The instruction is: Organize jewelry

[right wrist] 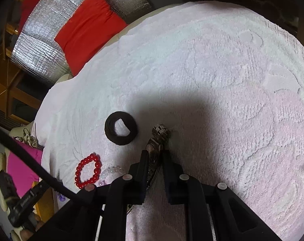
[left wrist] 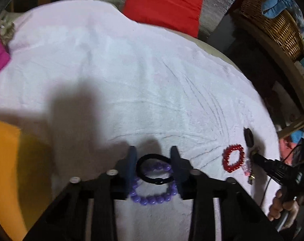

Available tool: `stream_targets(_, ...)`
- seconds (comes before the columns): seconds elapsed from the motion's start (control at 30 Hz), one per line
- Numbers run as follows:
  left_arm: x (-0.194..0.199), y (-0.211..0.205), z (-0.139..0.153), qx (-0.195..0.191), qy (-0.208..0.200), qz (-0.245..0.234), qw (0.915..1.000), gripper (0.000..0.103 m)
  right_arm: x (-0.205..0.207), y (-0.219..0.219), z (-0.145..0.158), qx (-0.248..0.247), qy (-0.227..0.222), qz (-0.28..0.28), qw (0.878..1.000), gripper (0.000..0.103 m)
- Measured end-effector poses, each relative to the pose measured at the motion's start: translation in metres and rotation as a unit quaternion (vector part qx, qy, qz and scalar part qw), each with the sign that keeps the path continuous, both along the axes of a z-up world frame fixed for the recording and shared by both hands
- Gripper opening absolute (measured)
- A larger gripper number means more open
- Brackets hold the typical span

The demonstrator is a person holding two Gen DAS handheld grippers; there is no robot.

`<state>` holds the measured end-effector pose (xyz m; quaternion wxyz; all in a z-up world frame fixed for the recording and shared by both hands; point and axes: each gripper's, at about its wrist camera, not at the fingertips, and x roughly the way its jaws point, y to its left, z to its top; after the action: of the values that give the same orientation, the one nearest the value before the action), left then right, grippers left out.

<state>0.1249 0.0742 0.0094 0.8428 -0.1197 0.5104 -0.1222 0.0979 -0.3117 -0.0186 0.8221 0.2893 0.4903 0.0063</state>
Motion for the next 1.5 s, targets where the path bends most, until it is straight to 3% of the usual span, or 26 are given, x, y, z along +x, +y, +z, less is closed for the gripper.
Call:
stream_targets(0.1,0.003,-0.005,-0.002,-0.017,0.005,0.000,0.9998,0.021,-0.001,0.000,0.000,0.000,0.001,-0.001,1.000,0.015)
stream_targets(0.13,0.003,-0.006,-0.002,-0.030,0.007,-0.003,0.9995,0.010,-0.001,0.000,0.000,0.000,0.001,0.000,1.000,0.015)
stream_targets(0.17,0.003,-0.007,-0.002,-0.054,0.012,-0.009,0.9984,0.008,-0.001,-0.001,0.000,0.000,0.001,0.000,1.000,0.015)
stream_targets(0.4,-0.010,-0.041,0.018,-0.088,-0.008,-0.064,0.9940,0.008,0.000,0.001,0.001,0.001,0.003,-0.001,1.000,0.015)
stream_targets(0.53,-0.007,-0.046,0.025,-0.050,-0.019,-0.051,0.9972,0.009,-0.002,-0.001,-0.002,0.011,0.006,-0.003,1.000,0.016)
stream_targets(0.6,-0.002,-0.043,0.023,-0.021,-0.015,-0.032,0.9992,0.017,-0.003,-0.002,-0.002,0.014,0.008,-0.002,1.000,0.016)
stream_targets(0.67,-0.002,-0.033,0.020,-0.008,-0.014,-0.016,0.9997,0.037,-0.003,-0.002,-0.002,0.014,0.008,0.000,1.000,0.016)
stream_targets(0.73,-0.001,-0.020,0.015,0.005,-0.009,0.007,0.9999,0.042,-0.003,-0.002,-0.002,0.016,0.009,0.001,1.000,0.016)
stream_targets(1.03,0.009,0.000,-0.009,-0.027,0.028,0.027,0.9989,0.042,-0.006,-0.003,-0.001,0.017,0.010,0.001,1.000,0.016)
stream_targets(1.1,0.010,-0.002,-0.007,-0.030,0.024,0.021,0.9991,0.039,-0.005,-0.002,-0.001,0.016,0.010,0.002,1.000,0.016)
stream_targets(1.27,0.006,-0.022,0.005,-0.046,0.013,-0.020,0.9987,0.018,-0.004,-0.001,-0.001,0.011,0.011,0.002,1.000,0.016)
stream_targets(1.5,-0.019,-0.053,0.005,-0.053,0.022,-0.069,0.9960,0.017,-0.003,0.000,-0.001,0.016,0.013,0.002,1.000,0.016)
